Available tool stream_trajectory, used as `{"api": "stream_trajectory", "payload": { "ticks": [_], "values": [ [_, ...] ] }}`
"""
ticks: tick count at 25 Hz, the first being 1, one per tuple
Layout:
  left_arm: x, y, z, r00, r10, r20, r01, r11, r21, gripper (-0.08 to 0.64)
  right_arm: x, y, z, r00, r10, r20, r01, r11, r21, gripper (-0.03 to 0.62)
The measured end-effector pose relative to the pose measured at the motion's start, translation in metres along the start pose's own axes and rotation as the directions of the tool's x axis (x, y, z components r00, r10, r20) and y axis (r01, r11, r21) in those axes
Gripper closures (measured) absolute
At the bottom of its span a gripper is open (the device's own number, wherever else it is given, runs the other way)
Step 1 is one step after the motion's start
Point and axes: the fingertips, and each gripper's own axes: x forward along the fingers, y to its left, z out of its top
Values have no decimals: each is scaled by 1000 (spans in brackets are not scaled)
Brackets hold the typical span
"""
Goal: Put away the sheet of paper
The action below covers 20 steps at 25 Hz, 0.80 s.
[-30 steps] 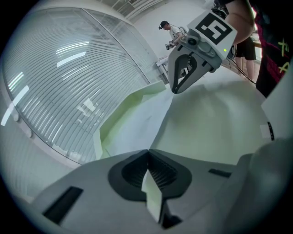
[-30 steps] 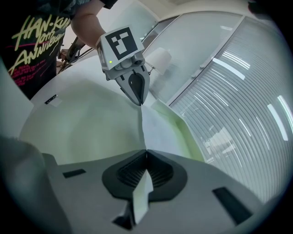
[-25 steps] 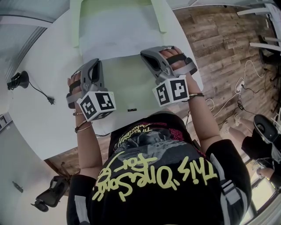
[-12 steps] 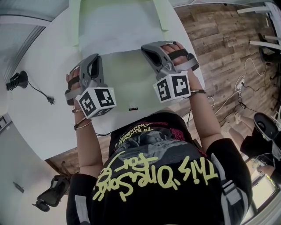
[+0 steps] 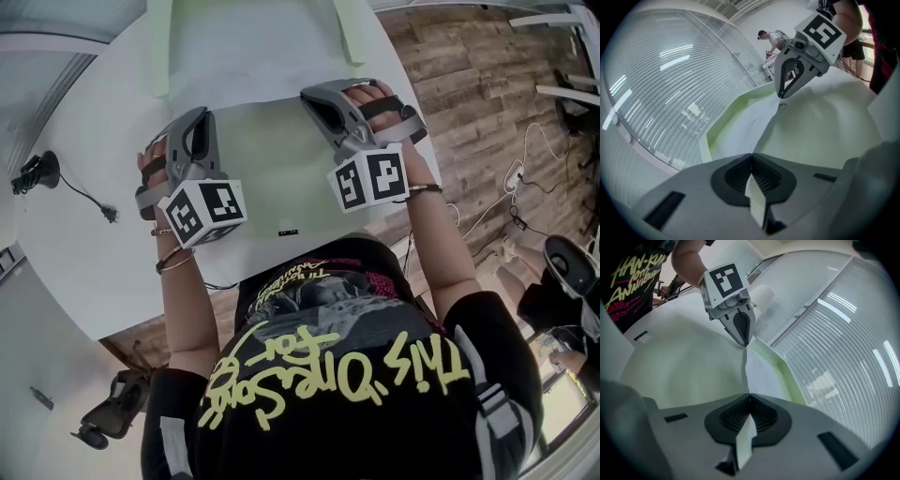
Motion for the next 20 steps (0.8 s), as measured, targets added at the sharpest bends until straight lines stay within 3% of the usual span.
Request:
{"api": "stream_trajectory", "payload": {
  "ticks": [20],
  "values": [
    [17,11,2,1000,5,-9,-5,1000,-16,554,13,-13,-7,1000,-18,-11,18,1000,21,584]
  ]
}}
